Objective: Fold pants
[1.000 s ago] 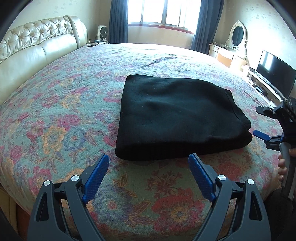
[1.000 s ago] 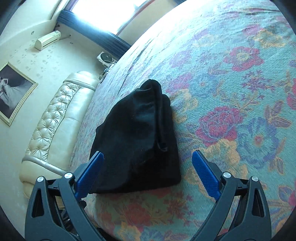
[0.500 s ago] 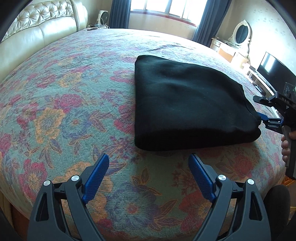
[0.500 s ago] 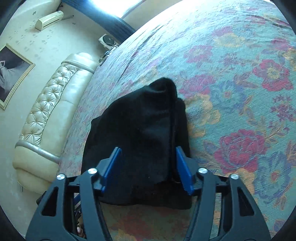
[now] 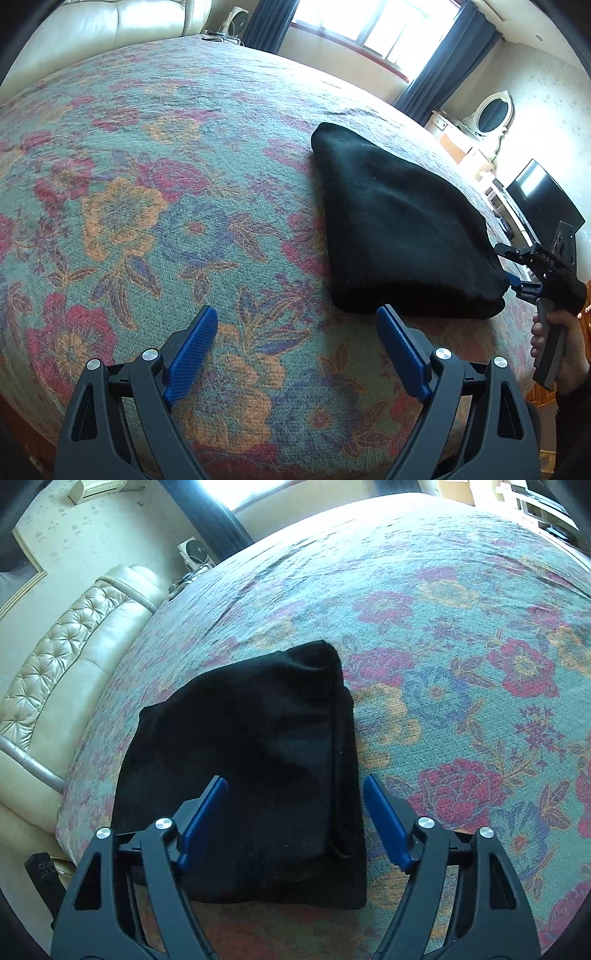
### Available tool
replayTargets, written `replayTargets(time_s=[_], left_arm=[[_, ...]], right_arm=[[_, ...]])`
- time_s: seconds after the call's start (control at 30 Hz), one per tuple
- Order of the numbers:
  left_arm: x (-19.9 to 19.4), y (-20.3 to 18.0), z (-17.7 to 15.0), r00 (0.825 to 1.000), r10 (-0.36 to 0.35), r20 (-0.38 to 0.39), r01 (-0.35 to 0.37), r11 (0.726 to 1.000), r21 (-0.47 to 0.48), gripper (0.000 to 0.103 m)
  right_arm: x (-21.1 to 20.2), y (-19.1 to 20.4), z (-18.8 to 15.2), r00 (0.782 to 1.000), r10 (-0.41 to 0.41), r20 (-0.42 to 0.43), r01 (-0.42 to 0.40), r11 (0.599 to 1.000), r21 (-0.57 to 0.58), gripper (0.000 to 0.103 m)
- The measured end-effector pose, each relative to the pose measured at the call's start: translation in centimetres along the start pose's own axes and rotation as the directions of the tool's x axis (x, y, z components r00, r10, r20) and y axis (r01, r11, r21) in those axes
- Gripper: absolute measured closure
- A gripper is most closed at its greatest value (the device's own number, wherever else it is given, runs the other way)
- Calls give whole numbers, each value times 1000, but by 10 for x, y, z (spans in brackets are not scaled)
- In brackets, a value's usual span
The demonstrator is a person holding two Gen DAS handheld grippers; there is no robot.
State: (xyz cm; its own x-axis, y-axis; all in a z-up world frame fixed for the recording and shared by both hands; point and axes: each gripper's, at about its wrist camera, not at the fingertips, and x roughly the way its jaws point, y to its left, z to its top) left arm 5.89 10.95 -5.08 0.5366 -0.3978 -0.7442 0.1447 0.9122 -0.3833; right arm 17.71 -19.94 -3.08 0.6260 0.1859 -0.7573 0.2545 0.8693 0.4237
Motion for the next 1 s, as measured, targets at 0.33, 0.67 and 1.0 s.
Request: replayTargets(time_s=[0.33,0.67,1.0], left_arm=[[16,-15,3,985,151,-78,-140,982,123,17],[22,-10,1,986,152,-73,-144,985,96,12],[41,-36,-5,947,315,-67,-289,923,254,5]], right_arm=[[1,-13,-24,999,37,-24,-36,999,32,13],[5,-14,-49,996,67,-50,-65,997,51,13],[3,-14,-59,994,99,-55,-96,993,62,13]])
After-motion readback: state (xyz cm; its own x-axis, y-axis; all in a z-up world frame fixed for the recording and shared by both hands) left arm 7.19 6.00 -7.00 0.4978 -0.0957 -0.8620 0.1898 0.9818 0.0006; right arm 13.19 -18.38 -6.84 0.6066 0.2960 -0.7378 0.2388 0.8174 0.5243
